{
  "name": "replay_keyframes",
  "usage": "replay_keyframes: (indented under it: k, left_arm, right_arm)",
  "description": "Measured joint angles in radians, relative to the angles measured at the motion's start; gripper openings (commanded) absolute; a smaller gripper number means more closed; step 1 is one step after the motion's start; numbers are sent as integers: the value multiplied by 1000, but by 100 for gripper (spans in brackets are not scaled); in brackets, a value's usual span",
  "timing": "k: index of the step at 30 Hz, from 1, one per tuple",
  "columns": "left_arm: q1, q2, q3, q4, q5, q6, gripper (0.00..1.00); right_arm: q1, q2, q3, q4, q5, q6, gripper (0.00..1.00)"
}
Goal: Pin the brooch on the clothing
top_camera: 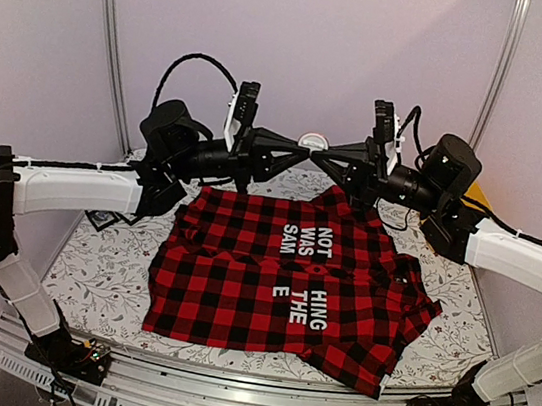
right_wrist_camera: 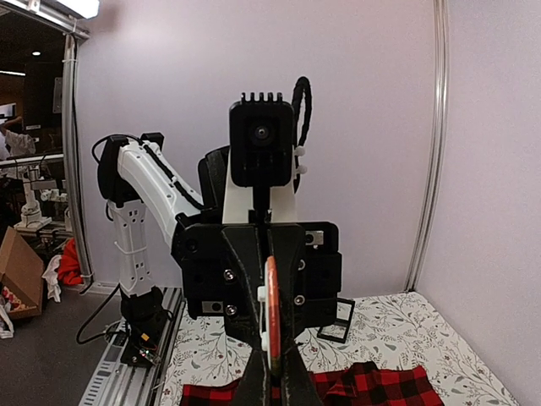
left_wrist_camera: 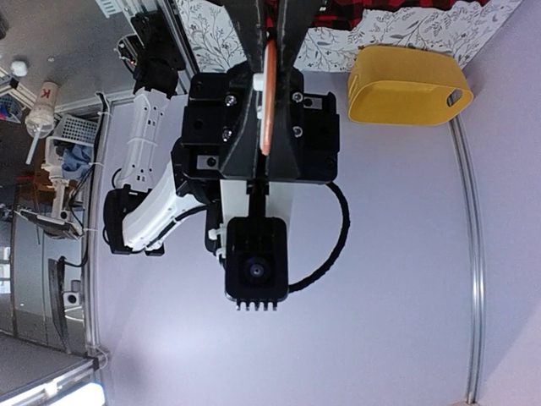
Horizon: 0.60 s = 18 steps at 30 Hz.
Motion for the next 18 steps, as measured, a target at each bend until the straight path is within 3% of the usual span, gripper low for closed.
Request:
replay_keyframes:
  k: [4,8,11,15,18]
  left_arm:
    - [0,0,0,0,0,4,0]
    - [0,0,0,-18,-7,15,0]
    - [-1,-10,1,-107,-43,61,0]
    - [0,-27,38,-336,-102,187,0]
    - [-1,-27,114,-552,-145,308,0]
  right_arm:
    - [0,0,0,-3,2,-6,1]
    - [0,-4,0,-35,6,-23,49]
    - [-2,-18,8,-158,14,-87,67]
    - [-27,-55,65,-422,33,-226,71]
    - [-53,-82,136,-624,58,-334,58]
